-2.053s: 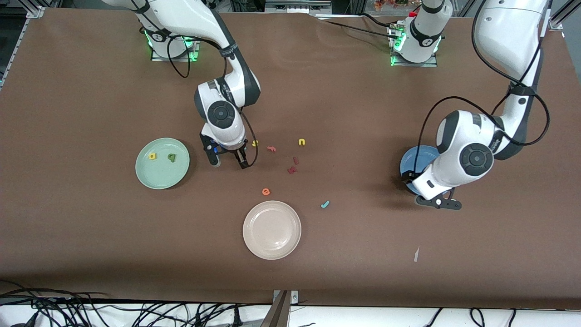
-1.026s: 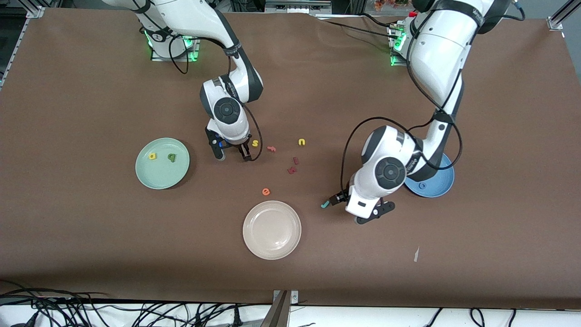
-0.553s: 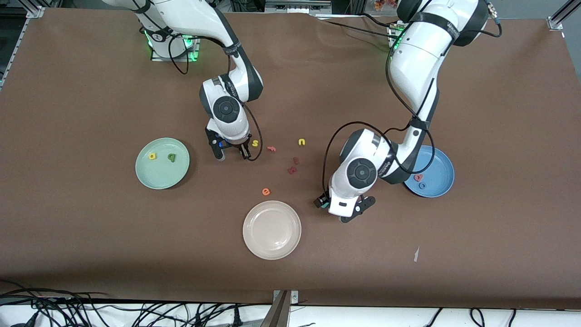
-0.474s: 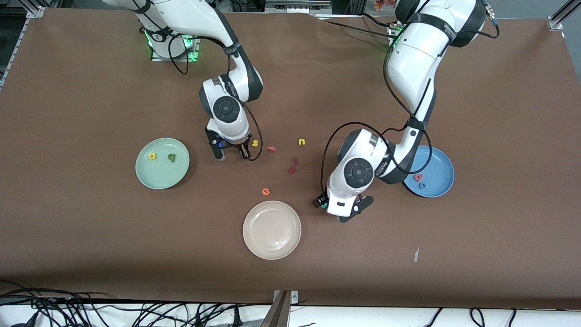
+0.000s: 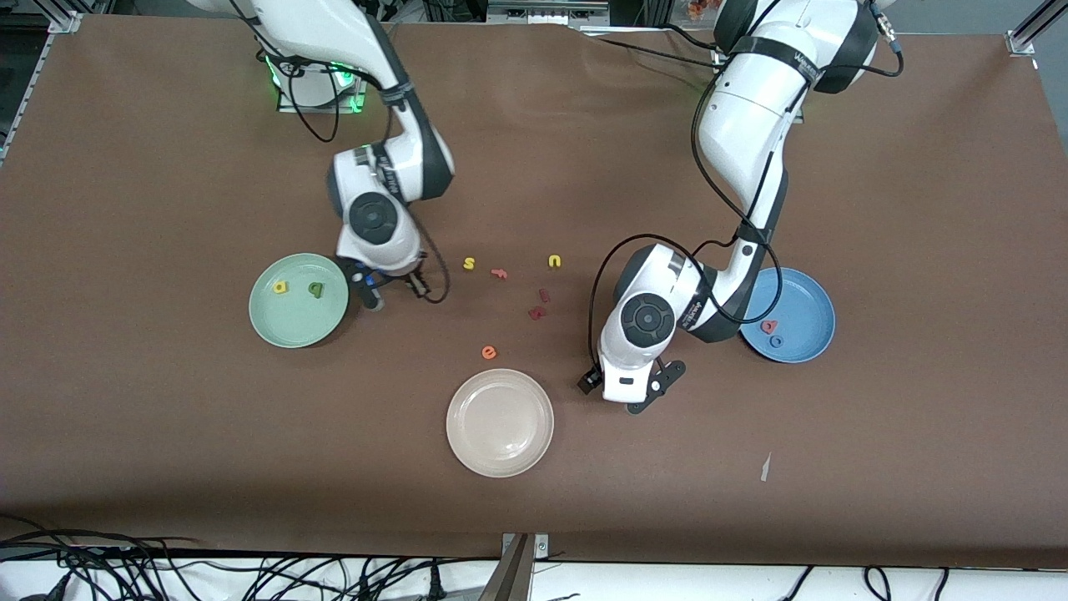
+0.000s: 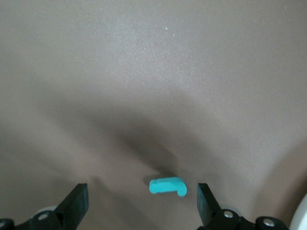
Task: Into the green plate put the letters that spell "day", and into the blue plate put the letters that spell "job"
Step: 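Drop the y on the green plate while the left gripper lifts the r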
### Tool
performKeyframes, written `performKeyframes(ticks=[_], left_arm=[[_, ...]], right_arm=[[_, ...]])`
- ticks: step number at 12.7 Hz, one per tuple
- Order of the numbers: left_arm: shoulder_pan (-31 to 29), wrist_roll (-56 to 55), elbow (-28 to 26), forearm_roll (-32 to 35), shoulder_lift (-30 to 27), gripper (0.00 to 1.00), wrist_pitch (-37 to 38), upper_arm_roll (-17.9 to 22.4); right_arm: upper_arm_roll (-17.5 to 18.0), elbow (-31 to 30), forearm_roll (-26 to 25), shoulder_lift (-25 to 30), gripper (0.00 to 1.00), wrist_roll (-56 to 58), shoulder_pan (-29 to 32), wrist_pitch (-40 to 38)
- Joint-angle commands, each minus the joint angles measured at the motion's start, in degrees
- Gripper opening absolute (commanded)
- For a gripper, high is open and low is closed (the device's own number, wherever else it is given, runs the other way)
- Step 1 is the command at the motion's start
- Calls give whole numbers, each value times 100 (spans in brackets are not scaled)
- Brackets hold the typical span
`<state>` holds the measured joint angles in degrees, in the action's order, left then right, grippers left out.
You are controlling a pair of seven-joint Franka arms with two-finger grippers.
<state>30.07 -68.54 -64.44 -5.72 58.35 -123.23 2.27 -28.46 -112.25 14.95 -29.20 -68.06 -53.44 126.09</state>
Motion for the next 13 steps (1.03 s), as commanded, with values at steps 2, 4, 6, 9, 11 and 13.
performKeyframes(ticks=[2, 4, 6, 9, 11, 13], left_arm=[[156, -169, 273, -87, 186, 100, -114, 125], [174, -169, 265, -87, 212, 100, -192, 133], [209, -204, 265, -78, 256, 98, -202, 133], [218, -204, 265, -87, 283, 84, -202, 133], [218, -204, 265, -87, 283, 72, -202, 133], [218, -204, 265, -78, 283, 64, -202, 133]], right_arm=[[-1001, -112, 60, 406, 17, 1977, -8, -717], [-1362, -139, 69, 389, 17, 2864, 27, -692], [-1460, -156, 78, 328, 17, 3788, 307, -621], [-1452, -156, 87, 222, 31, 4894, 571, -490], [-1452, -130, 87, 213, 100, 5285, 703, -463], [-1452, -86, 87, 213, 100, 5303, 695, -472]])
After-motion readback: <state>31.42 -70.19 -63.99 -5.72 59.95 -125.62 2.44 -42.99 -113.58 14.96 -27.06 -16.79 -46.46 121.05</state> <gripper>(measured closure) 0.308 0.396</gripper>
